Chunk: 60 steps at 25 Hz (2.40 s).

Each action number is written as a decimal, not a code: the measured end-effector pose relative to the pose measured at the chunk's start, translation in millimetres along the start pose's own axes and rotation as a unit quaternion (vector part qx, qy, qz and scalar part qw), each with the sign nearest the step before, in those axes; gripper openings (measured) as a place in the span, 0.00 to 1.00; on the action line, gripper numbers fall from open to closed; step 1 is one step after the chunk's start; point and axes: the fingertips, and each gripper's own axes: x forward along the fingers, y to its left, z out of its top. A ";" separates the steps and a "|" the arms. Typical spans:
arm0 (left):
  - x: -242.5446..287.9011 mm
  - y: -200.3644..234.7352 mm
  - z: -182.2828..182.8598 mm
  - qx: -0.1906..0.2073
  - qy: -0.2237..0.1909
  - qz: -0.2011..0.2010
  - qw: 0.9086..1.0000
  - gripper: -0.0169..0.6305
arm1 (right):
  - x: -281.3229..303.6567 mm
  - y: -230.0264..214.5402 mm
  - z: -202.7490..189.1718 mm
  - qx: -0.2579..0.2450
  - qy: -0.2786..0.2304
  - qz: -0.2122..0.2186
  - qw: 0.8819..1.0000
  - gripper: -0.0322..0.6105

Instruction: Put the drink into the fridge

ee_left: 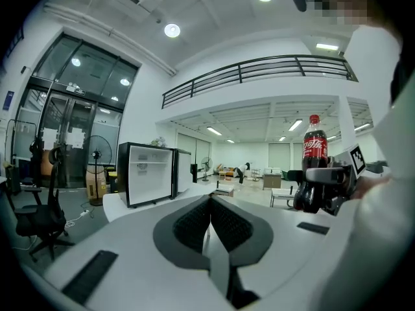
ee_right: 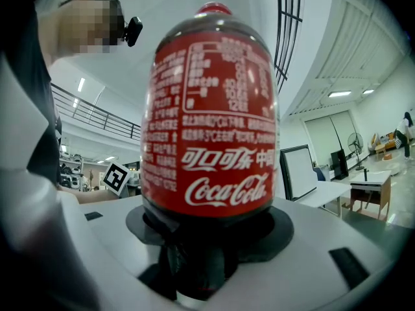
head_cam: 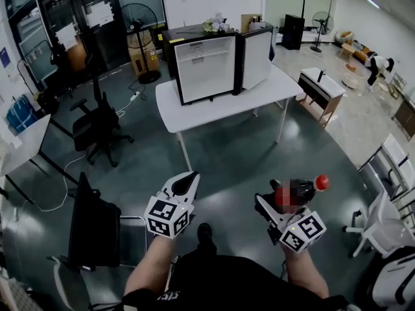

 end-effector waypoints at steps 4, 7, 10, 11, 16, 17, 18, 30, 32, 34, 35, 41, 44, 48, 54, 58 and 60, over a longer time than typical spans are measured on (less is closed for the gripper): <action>28.6 40.7 10.0 0.006 -0.006 0.005 1.000 0.05 | 44.6 -25.4 4.0 0.001 0.002 -0.003 1.000 0.47; 51.7 71.1 15.8 0.026 0.000 0.008 1.000 0.05 | 82.3 -42.3 8.5 0.008 -0.003 -0.006 1.000 0.47; 77.4 99.9 19.5 0.025 0.004 -0.001 1.000 0.05 | 120.2 -58.3 11.5 0.009 -0.003 -0.007 1.000 0.47; 85.7 110.5 20.4 0.022 0.004 -0.004 1.000 0.05 | 133.4 -64.2 12.3 0.010 -0.002 -0.008 1.000 0.47; 119.9 167.0 19.5 0.006 0.009 -0.008 1.000 0.05 | 197.9 -89.6 14.9 0.014 0.004 -0.008 1.000 0.47; 125.8 178.2 19.0 0.002 0.010 -0.008 1.000 0.05 | 210.1 -93.7 15.2 0.014 0.005 -0.008 1.000 0.47; 131.7 189.5 18.4 -0.001 0.011 -0.009 1.000 0.05 | 222.4 -97.8 15.5 0.014 0.005 -0.008 1.000 0.47; 185.7 283.5 23.5 -0.017 0.012 -0.021 1.000 0.05 | 335.8 -122.1 25.7 0.017 0.007 -0.004 1.000 0.47; 197.2 289.6 22.9 -0.018 0.017 -0.023 0.999 0.05 | 348.3 -133.7 29.3 0.017 0.007 -0.001 1.000 0.47; 212.3 297.0 19.4 -0.020 0.024 -0.020 0.999 0.05 | 361.1 -149.9 28.9 0.020 0.006 0.004 1.000 0.47; 221.9 301.9 17.8 -0.022 0.026 -0.016 0.999 0.05 | 368.9 -160.0 27.4 0.022 0.007 0.007 1.000 0.47; 302.5 333.5 25.3 -0.040 0.028 0.015 0.999 0.05 | 424.3 -240.3 23.7 0.016 0.017 0.038 0.999 0.47; 350.9 345.2 35.7 -0.048 0.027 0.027 0.998 0.05 | 450.1 -287.1 25.9 0.006 0.027 0.052 0.998 0.47; 418.9 352.1 47.2 -0.039 0.037 0.028 0.998 0.05 | 479.4 -343.5 22.6 -0.005 0.046 0.071 0.996 0.47; 480.8 371.6 54.5 -0.036 0.046 0.048 0.997 0.05 | 513.2 -406.5 17.8 0.002 0.061 0.085 0.995 0.47; 493.6 390.7 53.0 -0.042 0.044 0.051 0.997 0.05 | 534.5 -420.8 14.2 0.001 0.071 0.080 0.994 0.47; 496.2 402.1 51.2 -0.047 0.041 0.046 0.997 0.05 | 545.5 -419.4 12.8 -0.005 0.076 0.079 0.994 0.47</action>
